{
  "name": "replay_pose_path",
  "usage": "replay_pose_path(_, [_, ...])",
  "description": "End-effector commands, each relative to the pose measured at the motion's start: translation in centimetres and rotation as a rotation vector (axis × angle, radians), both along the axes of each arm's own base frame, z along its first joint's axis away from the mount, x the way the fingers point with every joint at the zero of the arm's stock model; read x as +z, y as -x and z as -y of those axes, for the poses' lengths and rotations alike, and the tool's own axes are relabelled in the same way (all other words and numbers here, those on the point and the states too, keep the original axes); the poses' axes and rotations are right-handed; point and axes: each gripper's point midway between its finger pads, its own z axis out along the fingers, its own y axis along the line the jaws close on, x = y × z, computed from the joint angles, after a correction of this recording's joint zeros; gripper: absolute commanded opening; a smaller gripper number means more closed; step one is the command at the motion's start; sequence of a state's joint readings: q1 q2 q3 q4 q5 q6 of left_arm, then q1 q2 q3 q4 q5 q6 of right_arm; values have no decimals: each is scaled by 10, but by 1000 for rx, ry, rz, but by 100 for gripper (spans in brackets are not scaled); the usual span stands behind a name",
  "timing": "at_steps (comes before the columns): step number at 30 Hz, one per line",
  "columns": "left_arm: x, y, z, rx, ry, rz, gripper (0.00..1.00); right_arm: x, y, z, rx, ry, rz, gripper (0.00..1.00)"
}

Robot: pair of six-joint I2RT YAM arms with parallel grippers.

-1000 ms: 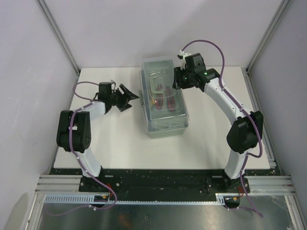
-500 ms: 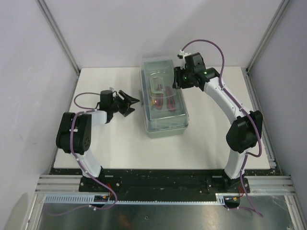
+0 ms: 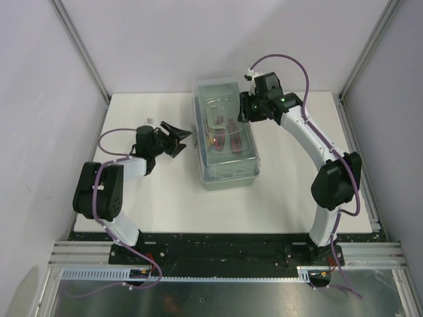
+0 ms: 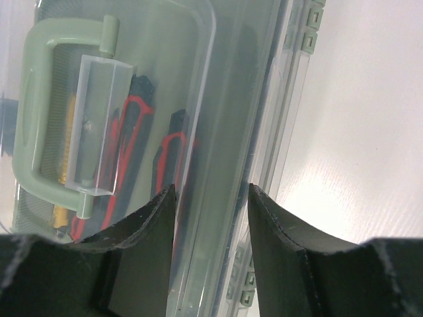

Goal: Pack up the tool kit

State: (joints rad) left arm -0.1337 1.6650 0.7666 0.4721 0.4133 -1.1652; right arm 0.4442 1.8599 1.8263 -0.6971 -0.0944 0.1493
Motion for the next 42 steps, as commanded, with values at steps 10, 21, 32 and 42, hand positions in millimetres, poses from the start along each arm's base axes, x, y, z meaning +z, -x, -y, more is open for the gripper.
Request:
replay_pose_path(10, [13,-7,32,-111,108,109,62,-73,33,-8,60,97,-231,39])
replay_pose_path(21, [33,-1,21,-104,49,238,64,-78,33,-9,61,103,-247,38])
replay_pose_path(32, [61,8,17,-97,33,335,60,-82,35,-12,71,101,-259,38])
replay_pose_path(42, [41,1,-12,20,44,267,56,-87,36,-5,63,131,-260,38])
